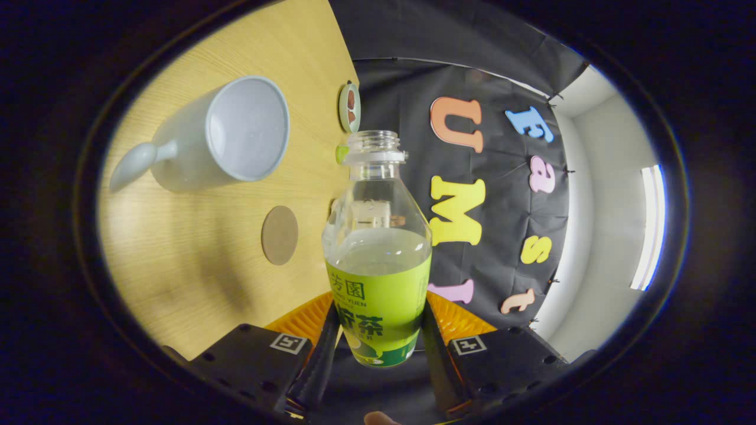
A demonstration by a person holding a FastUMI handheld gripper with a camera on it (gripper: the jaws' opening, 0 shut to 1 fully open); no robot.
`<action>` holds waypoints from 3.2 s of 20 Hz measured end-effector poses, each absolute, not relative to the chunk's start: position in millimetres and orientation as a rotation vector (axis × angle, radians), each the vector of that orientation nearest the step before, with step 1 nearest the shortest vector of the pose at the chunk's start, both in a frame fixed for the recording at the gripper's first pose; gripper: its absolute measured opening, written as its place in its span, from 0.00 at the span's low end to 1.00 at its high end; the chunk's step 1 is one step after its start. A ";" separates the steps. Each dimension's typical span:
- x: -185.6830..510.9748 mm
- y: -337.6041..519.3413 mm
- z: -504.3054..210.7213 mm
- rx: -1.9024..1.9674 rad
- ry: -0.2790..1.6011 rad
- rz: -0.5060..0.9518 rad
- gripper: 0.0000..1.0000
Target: Take the bottle from table, then pour the juice into the cup, finally place the bottle on the coaster
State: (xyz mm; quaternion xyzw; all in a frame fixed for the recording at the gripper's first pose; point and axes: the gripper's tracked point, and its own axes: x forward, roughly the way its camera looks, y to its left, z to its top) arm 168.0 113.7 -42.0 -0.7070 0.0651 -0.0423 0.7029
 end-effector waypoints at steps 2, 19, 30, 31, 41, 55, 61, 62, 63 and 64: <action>168.3 115.5 -39.6 -1.590 0.137 -0.100 0.74; 159.3 117.2 -11.7 -1.721 0.105 -0.116 0.74; 154.4 119.0 4.0 -1.743 0.092 -0.131 0.74; 154.3 119.3 5.4 -1.740 0.090 -0.132 0.74; 146.3 123.0 20.5 -1.773 0.068 -0.149 0.74; 153.4 112.0 24.6 -1.835 0.068 -0.195 0.74; 152.0 112.0 30.6 -1.847 0.062 -0.201 0.74; 153.5 112.4 30.6 -1.851 0.064 -0.200 0.74; 154.0 113.0 30.2 -1.855 0.065 -0.197 0.74; 154.5 112.9 31.4 -1.860 0.065 -0.199 0.74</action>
